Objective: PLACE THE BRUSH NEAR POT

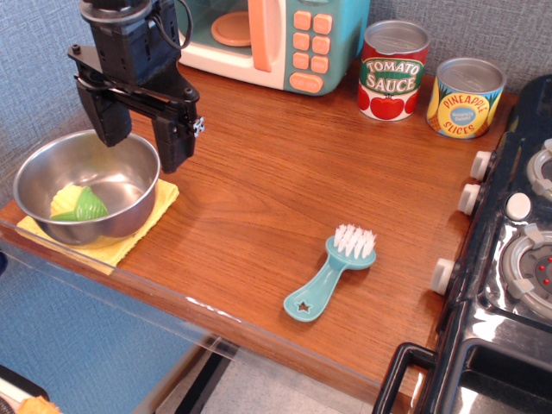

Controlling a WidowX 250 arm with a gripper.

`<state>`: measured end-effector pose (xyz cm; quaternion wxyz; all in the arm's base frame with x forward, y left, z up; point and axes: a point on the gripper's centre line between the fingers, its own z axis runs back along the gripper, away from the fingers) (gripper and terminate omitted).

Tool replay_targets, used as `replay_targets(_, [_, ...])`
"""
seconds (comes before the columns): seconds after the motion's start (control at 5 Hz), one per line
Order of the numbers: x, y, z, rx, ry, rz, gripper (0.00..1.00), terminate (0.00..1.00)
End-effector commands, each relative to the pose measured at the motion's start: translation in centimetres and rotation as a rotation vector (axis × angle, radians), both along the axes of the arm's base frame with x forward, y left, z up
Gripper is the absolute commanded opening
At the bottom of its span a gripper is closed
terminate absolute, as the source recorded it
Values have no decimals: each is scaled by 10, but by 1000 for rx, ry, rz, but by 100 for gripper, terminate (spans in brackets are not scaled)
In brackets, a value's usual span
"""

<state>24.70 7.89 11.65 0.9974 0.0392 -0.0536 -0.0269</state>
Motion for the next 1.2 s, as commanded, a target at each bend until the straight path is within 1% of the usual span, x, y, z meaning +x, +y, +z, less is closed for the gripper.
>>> replay_targets(0.0, [0, 0, 0, 0, 0, 0, 100, 0])
replay_targets(0.2, [2, -25, -3, -1, 6, -82, 100, 0])
replay_targets(0.4, [1, -67, -4, -12, 9, -222, 100, 0])
replay_targets(0.6, [-3, -116, -14, -45, 33, -359, 100, 0])
replay_targets(0.8, [-3, -151, -34, -63, 72, -408, 100, 0])
replay_targets(1.0, [1, -161, -55, -59, 77, -344, 100, 0])
